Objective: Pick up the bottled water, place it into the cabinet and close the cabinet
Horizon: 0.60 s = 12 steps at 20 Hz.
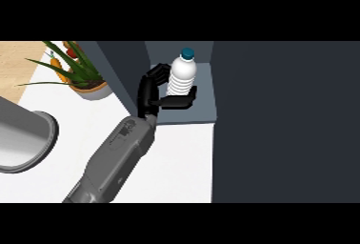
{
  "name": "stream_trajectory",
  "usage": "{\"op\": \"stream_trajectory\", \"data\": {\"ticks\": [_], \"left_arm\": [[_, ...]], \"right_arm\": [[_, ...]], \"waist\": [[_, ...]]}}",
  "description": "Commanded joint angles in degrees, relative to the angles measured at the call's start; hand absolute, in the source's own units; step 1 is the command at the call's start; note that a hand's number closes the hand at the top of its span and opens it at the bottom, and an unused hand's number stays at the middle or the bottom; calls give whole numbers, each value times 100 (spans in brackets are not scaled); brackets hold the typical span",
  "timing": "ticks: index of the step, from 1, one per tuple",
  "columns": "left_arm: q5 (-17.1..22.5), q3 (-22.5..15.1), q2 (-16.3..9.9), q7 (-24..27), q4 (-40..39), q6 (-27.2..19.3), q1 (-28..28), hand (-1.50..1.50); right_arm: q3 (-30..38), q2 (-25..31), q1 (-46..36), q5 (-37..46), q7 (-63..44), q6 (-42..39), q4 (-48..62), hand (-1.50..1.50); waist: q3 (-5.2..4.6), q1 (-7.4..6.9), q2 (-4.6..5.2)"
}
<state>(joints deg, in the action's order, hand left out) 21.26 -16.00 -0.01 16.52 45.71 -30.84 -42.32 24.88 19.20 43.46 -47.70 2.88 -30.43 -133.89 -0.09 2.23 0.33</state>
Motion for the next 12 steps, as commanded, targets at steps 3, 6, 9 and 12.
{"op": "stream_trajectory", "data": {"ticks": [3,6,9,12], "left_arm": [[480,-1,1,439,-1136,-166,-726,150],[378,355,1,645,-1641,-18,-1047,150],[702,60,1,752,-1627,-349,-1132,150],[452,331,1,919,-2363,-339,-1626,150]], "right_arm": [[425,204,41,-778,-134,-165,-282,-150],[435,154,399,-919,-204,-213,-619,-150],[314,-86,371,-658,-208,-230,-484,-150],[120,-127,228,-458,-223,-83,-665,-150]], "waist": [[1,130,21],[-2,165,21],[1,106,4],[-1,157,46]]}}
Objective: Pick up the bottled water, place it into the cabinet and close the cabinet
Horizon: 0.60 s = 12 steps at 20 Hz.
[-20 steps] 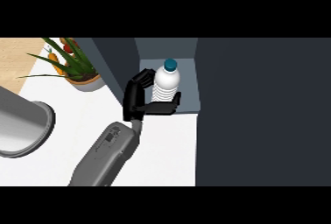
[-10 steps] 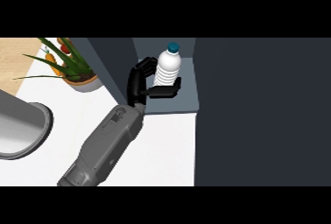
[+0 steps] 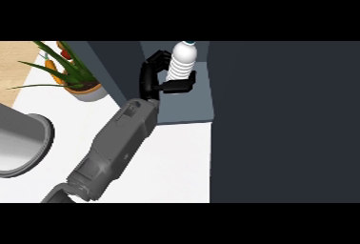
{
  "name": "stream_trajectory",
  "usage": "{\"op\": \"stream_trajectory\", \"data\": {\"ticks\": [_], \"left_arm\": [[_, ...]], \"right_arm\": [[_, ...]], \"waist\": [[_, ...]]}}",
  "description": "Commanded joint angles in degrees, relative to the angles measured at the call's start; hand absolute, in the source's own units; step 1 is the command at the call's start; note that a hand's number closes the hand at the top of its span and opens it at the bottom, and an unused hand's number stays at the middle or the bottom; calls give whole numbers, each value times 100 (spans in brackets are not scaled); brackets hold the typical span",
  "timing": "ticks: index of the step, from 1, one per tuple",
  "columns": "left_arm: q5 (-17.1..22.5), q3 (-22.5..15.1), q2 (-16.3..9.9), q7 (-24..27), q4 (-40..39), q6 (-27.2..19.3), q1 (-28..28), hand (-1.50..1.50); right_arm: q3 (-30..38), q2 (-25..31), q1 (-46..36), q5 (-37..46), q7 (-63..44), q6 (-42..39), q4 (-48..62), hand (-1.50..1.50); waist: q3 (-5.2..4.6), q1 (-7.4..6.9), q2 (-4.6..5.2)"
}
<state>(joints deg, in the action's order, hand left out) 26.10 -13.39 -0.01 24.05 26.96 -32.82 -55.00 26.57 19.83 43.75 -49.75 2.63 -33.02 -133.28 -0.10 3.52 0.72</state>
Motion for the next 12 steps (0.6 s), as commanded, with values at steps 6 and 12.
{"op": "stream_trajectory", "data": {"ticks": [6,12], "left_arm": [[-235,95,-1,412,-1239,-121,-736,-150],[-243,320,-75,259,-1721,22,-1123,-150]], "right_arm": [[66,-7,79,-342,-96,-143,-276,-150],[-18,-59,82,-224,-166,79,-675,-150]], "waist": [[2,93,48],[-5,114,78]]}}
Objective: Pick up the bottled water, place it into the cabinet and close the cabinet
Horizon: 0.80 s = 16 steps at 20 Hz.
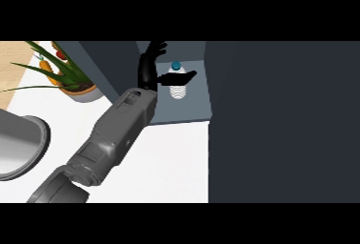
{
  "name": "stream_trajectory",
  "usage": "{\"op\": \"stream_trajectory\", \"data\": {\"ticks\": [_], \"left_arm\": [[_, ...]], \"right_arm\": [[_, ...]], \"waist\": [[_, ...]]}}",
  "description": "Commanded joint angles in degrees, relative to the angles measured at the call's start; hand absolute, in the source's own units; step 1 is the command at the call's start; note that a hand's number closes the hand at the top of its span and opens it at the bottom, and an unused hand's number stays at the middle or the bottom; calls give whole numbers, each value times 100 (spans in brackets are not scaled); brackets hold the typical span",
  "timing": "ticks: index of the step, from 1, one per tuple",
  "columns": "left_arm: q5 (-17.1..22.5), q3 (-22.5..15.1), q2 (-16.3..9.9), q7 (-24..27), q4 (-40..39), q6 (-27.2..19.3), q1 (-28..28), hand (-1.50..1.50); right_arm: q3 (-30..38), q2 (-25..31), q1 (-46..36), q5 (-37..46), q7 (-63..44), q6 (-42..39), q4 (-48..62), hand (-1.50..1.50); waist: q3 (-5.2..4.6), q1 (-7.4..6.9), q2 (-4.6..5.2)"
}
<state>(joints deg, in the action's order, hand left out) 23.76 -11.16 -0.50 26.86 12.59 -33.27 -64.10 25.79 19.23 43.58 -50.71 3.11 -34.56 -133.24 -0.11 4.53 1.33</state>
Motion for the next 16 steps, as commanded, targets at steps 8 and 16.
{"op": "stream_trajectory", "data": {"ticks": [8,16], "left_arm": [[-2,265,-17,547,-295,294,-398,-150],[223,284,49,994,121,768,-404,-150]], "right_arm": [[-49,-69,-59,-39,-176,57,-420,-150],[160,-77,-37,-115,-264,120,-585,-150]], "waist": [[-1,31,22],[3,-60,-59]]}}
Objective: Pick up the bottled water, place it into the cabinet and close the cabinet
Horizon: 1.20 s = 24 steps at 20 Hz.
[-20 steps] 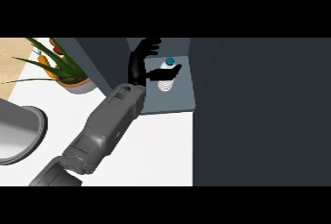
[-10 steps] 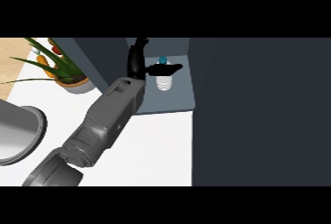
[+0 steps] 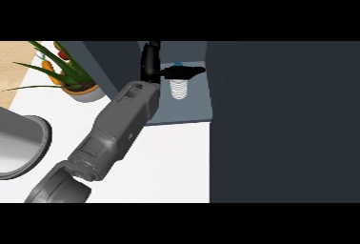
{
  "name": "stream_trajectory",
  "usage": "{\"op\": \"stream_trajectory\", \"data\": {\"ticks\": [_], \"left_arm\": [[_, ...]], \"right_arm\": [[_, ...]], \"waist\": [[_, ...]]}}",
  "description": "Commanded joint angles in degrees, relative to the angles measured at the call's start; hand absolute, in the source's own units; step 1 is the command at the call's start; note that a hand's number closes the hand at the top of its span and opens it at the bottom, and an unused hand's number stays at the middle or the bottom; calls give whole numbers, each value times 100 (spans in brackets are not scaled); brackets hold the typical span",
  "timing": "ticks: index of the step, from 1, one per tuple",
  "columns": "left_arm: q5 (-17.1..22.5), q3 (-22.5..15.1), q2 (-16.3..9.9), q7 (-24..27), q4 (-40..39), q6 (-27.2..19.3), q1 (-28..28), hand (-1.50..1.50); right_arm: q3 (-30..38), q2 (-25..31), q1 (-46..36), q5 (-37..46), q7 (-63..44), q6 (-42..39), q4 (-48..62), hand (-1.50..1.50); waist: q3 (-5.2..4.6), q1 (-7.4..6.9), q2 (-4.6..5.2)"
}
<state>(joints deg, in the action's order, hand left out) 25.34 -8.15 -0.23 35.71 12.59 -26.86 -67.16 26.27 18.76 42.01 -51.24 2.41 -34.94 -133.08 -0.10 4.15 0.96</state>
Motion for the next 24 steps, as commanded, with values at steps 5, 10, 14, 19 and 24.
{"op": "stream_trajectory", "data": {"ticks": [5,10,14,19,24], "left_arm": [[532,-287,22,142,541,169,258,-150],[879,-887,23,89,1403,-75,812,-150],[1236,-1514,23,-288,2231,-317,1198,-150],[1338,-2156,23,-41,3429,-422,2447,-150],[1213,-2769,23,-285,4912,-930,3404,-150]], "right_arm": [[-202,-171,-217,310,-409,554,-727,-150],[155,-33,-84,9,-452,299,-531,-150],[96,-112,-82,82,-566,487,-882,-150],[188,-151,-12,-7,-652,589,-1019,-150],[253,-358,80,75,-558,424,-820,-150]], "waist": [[3,-51,-47],[6,-147,-105],[3,-197,-124],[1,-349,-143],[6,-432,-156]]}}
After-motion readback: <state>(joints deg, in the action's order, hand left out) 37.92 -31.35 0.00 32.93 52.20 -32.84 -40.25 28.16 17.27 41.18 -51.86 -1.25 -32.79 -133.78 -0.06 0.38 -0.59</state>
